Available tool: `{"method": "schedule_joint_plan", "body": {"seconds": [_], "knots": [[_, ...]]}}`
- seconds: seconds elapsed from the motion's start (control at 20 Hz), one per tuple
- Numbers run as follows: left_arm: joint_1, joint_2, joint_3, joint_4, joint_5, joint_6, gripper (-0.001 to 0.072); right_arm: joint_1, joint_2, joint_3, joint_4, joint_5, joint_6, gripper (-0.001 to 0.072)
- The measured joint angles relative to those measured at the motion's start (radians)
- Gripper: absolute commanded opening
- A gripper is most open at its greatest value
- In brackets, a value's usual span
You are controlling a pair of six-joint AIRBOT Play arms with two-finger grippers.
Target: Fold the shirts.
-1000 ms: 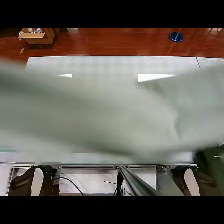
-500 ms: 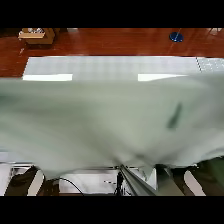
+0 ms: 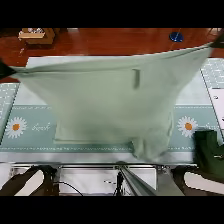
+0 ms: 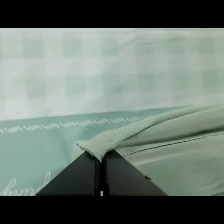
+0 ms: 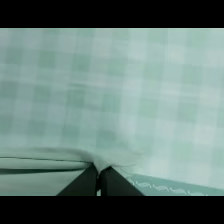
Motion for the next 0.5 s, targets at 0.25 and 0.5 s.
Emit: {"method": "schedule_joint_plan", "body": {"seconds": [0.25,0.5], "knots": [[-0.001,-0.243,-0.013,-0.013,0.173,0.048,0.0025,0.069,-0.214,0.000,-0.029,-0.171,-0.003,0.0026],[-0.013,-0.404,-0.015,-0.070,0.380,0.146,0.0025,0.096,-0.348,0.000,-0.023,-0.346,-0.003,0.0026]]}}
